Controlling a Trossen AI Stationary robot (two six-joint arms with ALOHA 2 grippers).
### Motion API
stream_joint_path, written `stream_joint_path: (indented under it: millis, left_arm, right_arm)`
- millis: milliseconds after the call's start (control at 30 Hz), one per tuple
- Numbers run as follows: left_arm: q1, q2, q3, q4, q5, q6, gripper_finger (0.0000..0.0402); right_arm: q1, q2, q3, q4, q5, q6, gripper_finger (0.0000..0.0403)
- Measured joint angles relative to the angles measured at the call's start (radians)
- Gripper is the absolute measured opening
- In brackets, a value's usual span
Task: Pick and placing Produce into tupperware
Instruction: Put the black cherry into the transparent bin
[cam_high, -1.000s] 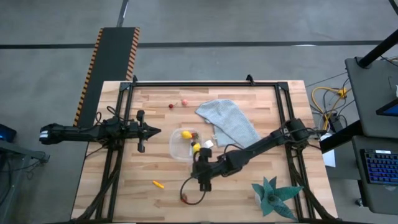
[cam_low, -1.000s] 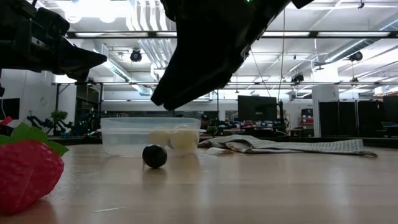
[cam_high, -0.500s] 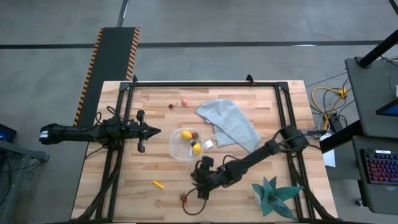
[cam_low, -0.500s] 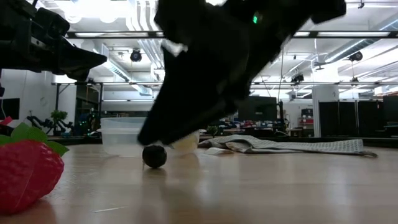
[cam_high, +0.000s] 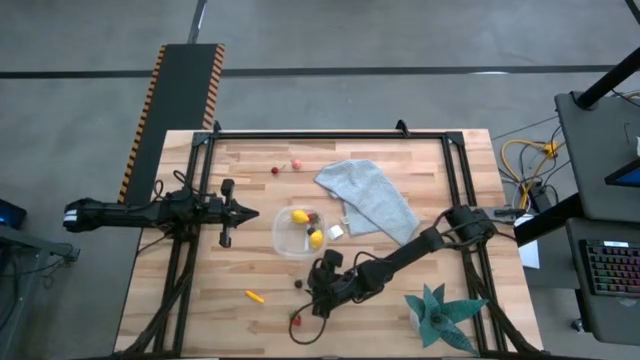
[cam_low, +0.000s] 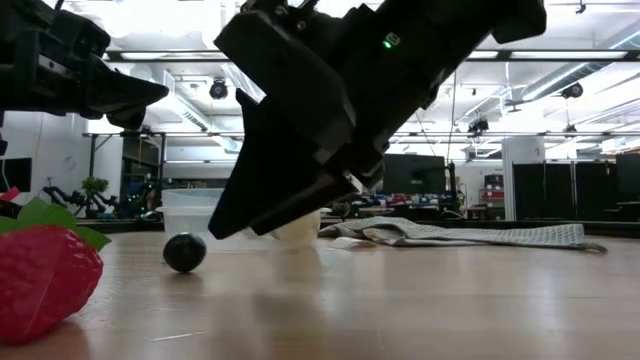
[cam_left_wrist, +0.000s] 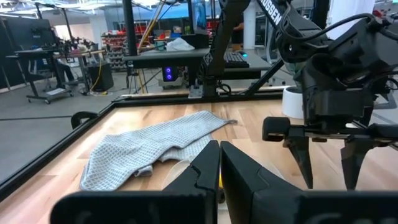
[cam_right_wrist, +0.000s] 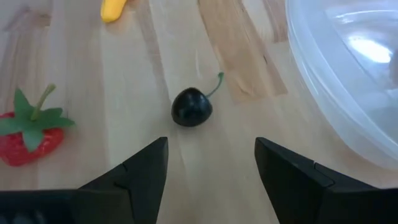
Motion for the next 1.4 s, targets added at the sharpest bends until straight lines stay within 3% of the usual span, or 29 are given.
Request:
stream_joint_path:
  millis: [333, 533, 833, 1400]
  left_arm:
    - [0.000, 0.000, 0.000, 0.000, 0.000, 0.000, 0.0000]
    - [0.000, 0.000, 0.000, -0.002, 0.006, 0.000, 0.0000]
    - [0.000, 0.002, 0.000, -0.008, 0.023, 0.000, 0.0000]
    - [0.000, 0.010, 0.000, -0.007, 0.026, 0.000, 0.0000]
  right_arm:
    - [0.000, 0.010, 0.065, 0.009, 0.009, -0.008, 0.0232]
    - [0.000, 0.098, 0.163, 0.004, 0.022, -0.052, 0.0232]
    - [0.000, 0.158, 0.297, -0.217, 0.104, -0.048, 0.0230]
    - [-0.010, 0.158, 0.245, -0.190, 0.100, -0.002, 0.0230]
